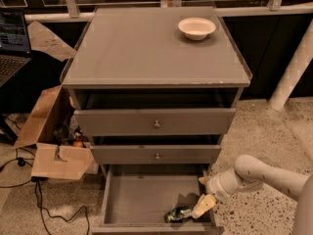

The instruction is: Pick green can from bottom drawer and place on counter

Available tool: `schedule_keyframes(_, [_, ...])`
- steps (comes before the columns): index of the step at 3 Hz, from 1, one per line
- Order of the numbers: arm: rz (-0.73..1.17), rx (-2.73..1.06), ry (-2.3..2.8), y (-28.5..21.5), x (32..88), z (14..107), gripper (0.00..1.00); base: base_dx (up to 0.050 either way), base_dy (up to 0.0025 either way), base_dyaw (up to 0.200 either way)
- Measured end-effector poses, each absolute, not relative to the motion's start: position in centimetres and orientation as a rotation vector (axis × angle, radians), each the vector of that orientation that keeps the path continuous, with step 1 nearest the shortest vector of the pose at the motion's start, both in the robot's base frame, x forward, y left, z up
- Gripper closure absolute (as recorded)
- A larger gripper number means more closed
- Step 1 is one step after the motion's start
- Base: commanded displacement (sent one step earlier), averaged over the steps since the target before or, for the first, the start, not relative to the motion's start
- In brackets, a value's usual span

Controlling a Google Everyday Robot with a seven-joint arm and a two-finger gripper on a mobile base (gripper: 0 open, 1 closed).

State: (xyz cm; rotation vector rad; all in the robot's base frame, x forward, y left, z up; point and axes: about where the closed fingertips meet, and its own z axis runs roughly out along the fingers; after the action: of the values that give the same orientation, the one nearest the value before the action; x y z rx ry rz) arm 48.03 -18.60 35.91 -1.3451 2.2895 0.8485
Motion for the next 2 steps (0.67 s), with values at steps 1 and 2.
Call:
schedule_keyframes(1, [0.849, -1.345, 2.289, -18.6, 48.0, 35.9, 0.0, 0.0, 0.0, 0.0])
schedule_keyframes(2, [0.785, -1.263, 2.318, -18.6, 47.7, 34.0, 0.0, 0.0, 0.0, 0.0])
